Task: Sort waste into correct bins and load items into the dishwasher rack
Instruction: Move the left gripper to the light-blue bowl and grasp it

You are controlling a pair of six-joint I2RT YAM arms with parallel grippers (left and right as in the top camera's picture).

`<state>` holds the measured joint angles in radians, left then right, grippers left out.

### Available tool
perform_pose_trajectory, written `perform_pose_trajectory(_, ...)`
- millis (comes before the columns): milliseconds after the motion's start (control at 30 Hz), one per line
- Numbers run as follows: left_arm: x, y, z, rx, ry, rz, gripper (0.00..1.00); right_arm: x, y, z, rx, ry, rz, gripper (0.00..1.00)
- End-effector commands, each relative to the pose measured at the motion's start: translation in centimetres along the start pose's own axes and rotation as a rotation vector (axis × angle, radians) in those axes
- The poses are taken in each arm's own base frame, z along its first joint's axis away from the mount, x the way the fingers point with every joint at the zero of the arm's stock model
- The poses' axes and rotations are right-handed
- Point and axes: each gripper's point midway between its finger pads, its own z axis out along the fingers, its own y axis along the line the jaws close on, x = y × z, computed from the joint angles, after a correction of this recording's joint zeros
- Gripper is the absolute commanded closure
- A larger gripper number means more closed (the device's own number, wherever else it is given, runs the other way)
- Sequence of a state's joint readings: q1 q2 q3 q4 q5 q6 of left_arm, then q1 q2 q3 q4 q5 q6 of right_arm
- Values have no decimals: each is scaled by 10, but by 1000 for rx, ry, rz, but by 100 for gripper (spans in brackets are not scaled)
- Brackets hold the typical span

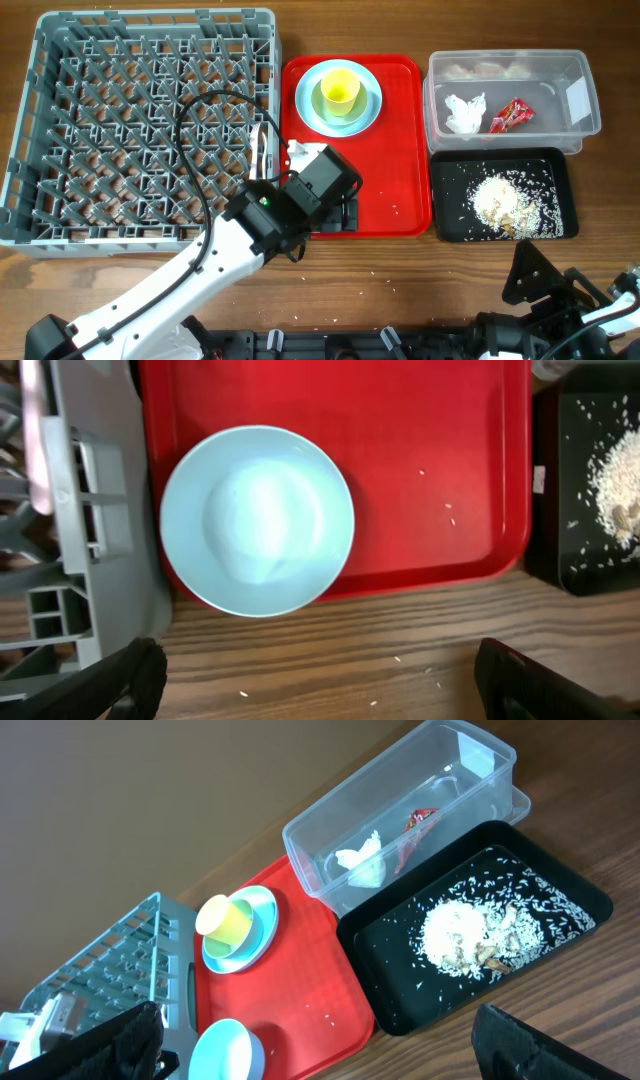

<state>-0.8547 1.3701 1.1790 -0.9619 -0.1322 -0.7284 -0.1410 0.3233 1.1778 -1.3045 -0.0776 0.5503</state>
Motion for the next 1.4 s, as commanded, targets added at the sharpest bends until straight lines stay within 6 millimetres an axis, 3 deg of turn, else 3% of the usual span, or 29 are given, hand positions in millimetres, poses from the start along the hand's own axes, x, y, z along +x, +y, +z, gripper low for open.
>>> perform_pose_trajectory(0,-4,4,3,-27,-25,-14,0,1,-1,-1,-1,-7,12,0)
perform_pose_trajectory(67,-4,3,3,-26,-27,-15,2,1,-1,-1,0,-7,12,0)
perform_pose_trajectory(233,-2,5,12,-52,-6,-10,25,1,-1,-1,0,-7,12,0)
perform_pose_trajectory(300,5,8,24,-77,29,-4,45,1,-1,-1,-1,-7,12,0)
perform_pose_trajectory(367,16,5,36,-84,90,5,74,1,-1,-1,0,-7,12,1)
perform_pose_trajectory(400,18,6,41,-97,103,9,75,1,-1,-1,-1,-7,12,0)
perform_pose_trajectory(467,22,8,50,-120,124,13,63,1,-1,-1,-1,-7,12,0)
perform_pose_trajectory(533,23,8,56,-129,132,15,58,1,-1,-1,0,-7,12,0)
perform_pose_trajectory(667,20,2,74,-126,130,14,61,1,-1,-1,-1,-7,12,0)
perform_pose_trajectory(800,30,6,94,-169,173,26,66,1,-1,-1,-1,-7,12,0)
perform_pose_trajectory(1033,36,-3,102,-147,158,52,67,1,-1,-1,0,-7,12,0)
perform_pose_trajectory(1167,37,5,109,-170,134,56,67,1,-1,-1,-1,-7,12,0)
perform_pose_trajectory(1367,34,1,110,-157,118,57,67,1,-1,-1,-1,-7,12,0)
